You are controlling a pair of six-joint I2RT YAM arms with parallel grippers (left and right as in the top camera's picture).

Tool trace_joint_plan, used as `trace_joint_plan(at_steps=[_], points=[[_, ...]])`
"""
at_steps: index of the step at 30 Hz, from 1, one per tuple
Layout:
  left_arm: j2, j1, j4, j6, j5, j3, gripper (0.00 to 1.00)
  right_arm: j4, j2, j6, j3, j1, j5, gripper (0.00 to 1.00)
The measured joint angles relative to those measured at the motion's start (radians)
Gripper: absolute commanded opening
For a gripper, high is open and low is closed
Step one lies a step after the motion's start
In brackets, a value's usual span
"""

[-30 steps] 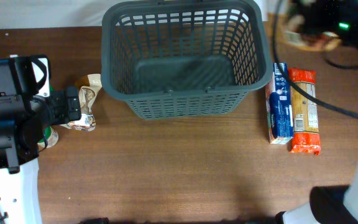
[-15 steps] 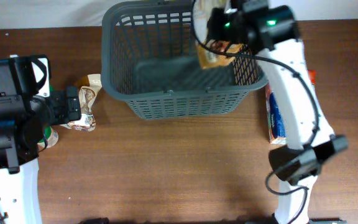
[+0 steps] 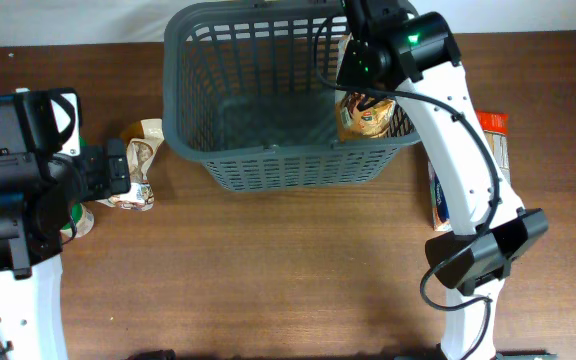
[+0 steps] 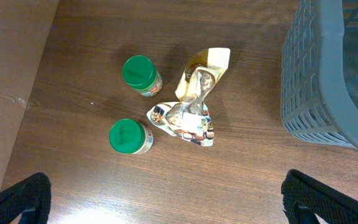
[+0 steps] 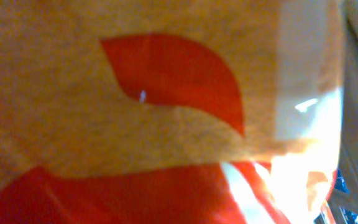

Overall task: Pack container
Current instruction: 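Carry the snack bag into the basket and open the right gripper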

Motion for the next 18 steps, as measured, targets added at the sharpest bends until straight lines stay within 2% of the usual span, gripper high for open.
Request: trace_joint_plan(at_steps=[11, 18], points=[[0.0, 0.0, 0.0, 0.0, 0.0, 0.0, 0.99, 0.168, 0.013, -0.058, -0.28, 0.0, -0.023, 0.04], [0.0, 0.0, 0.0, 0.0, 0.0, 0.0, 0.99, 0.224, 0.032, -0.066, -0.4, 0.0, -0.027, 0.04]])
